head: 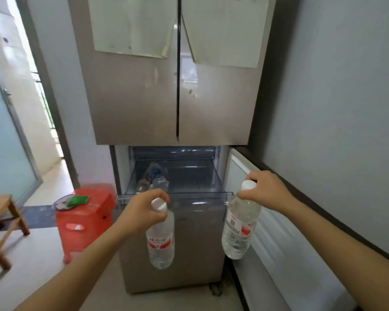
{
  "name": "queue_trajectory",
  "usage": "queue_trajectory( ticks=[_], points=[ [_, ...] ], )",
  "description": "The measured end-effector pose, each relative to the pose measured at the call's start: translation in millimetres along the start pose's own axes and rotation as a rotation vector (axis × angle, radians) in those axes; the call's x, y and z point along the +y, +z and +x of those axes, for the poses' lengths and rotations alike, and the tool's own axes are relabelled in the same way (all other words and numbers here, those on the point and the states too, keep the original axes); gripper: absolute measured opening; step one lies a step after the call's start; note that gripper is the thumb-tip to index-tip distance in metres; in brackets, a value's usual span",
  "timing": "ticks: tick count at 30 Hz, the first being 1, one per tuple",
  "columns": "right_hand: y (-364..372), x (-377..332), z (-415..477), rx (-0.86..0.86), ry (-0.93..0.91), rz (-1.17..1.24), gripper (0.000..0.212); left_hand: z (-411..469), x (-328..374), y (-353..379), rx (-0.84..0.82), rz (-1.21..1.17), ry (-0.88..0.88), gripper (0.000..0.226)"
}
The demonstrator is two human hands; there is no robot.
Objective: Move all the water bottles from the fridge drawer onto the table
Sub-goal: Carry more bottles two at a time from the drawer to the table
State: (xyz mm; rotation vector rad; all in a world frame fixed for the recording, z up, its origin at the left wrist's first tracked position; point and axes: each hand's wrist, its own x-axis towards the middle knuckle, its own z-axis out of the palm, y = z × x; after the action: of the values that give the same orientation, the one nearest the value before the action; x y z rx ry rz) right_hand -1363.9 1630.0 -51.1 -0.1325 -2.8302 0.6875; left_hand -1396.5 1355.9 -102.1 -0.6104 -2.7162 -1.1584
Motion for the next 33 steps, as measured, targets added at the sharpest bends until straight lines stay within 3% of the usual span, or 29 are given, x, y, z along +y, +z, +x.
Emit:
queue_trajectory(
  ticks=[7,16,20,27,33],
  points=[
    [27,19,-78,-0.211,-0.143,0.06,0.023,-128,32,18,0.245,-0.02,-0.21,0.036],
    [71,9,-174,-0.558,-0.232,0.219,0.018,-290,45,35,0.166,0.077,-0.628,0.026],
    [83,-22,-210,-0.611,-0.357,0.218,0.018,-354,53,21,0.248,0.114,-0.715,0.024],
    [102,-110,-267,-0.658,-0.624,0.204,0.021,-464,78,-28,0.54,0.144,-0.776,0.031],
    [126,-174,-330,-0.725,-0.807,0.213,0.019,-568,101,-51,0.646,0.159,-0.901,0.029]
  ],
)
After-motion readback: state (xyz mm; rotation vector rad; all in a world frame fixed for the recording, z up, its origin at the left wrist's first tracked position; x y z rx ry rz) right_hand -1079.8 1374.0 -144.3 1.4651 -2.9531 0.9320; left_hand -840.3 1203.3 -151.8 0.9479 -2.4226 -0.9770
